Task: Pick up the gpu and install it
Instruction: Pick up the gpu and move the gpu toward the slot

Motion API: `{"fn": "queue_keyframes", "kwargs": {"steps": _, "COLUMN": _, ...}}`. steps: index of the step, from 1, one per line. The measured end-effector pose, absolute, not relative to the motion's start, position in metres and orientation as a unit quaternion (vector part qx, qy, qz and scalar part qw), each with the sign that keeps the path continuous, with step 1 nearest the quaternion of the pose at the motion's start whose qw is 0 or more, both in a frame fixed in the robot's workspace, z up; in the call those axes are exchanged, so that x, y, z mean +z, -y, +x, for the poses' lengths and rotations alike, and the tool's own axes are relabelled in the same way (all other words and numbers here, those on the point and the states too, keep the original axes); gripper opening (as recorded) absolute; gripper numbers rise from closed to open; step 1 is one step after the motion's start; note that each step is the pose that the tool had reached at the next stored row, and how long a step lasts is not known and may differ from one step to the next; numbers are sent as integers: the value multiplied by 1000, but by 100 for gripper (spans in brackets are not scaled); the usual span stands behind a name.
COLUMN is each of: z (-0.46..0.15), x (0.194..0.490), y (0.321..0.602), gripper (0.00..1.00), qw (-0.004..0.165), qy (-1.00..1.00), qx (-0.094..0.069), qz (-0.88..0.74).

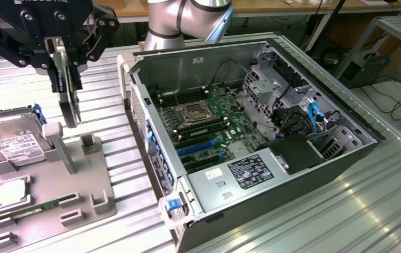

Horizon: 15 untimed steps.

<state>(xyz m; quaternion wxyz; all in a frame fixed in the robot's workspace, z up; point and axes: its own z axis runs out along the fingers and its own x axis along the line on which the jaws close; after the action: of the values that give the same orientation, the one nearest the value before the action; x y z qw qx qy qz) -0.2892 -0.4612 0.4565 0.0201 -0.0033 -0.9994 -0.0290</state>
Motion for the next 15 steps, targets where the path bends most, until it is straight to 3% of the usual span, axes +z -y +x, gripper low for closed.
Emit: {"fn": "queue_keyframes", "kwargs": {"steps": 15, "z": -272, "x": 456, "y": 461, "gripper": 27, "qw": 20, "qy": 999, "qx": -29, "qz": -3}}
